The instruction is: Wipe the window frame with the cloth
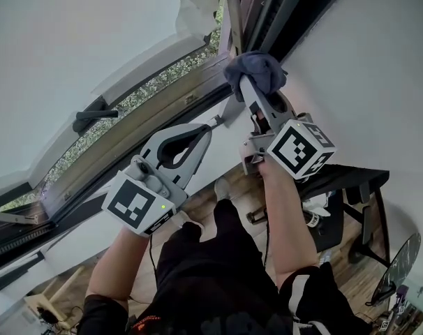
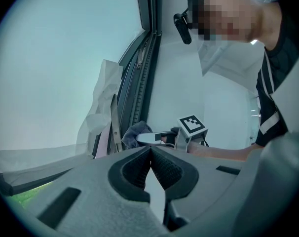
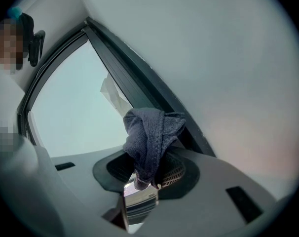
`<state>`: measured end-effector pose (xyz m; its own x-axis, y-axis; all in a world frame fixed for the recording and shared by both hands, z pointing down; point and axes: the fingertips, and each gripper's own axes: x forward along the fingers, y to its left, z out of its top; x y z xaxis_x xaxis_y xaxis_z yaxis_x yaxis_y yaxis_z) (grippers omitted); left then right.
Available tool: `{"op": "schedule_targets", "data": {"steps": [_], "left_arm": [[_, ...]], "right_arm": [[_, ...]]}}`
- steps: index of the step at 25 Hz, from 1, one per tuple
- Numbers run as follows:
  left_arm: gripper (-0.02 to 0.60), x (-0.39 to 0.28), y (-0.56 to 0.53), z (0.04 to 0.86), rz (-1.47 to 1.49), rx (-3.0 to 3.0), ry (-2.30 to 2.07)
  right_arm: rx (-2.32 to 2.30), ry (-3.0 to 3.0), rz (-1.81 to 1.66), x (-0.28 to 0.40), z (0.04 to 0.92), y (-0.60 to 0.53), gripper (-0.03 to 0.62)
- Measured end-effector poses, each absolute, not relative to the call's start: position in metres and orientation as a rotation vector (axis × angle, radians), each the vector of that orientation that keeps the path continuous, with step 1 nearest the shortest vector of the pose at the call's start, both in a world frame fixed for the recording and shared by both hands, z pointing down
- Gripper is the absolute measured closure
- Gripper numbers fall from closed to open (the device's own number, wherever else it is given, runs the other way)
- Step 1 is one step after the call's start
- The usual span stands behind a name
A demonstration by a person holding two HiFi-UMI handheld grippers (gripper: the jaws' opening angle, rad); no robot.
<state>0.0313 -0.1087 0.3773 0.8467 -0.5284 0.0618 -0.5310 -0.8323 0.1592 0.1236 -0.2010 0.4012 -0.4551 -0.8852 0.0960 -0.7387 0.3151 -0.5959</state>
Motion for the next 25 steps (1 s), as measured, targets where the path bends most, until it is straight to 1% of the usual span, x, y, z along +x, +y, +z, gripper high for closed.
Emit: {"op": "schedule_targets", "data": {"steps": [12,25], "left_arm": [[0.561,0.031,-0.112,0.41,0.043,2.79,-0.829],[0.561,0.034,-0.114,0.431,0.054,2.74,-0.831]], "right_arm": [[-1.499,2.32,-0.977,0.122,0.457,-0.202,0.48],[-1.457,2.218,-1.211,0.124,0.52,-0.197,0.48]]}}
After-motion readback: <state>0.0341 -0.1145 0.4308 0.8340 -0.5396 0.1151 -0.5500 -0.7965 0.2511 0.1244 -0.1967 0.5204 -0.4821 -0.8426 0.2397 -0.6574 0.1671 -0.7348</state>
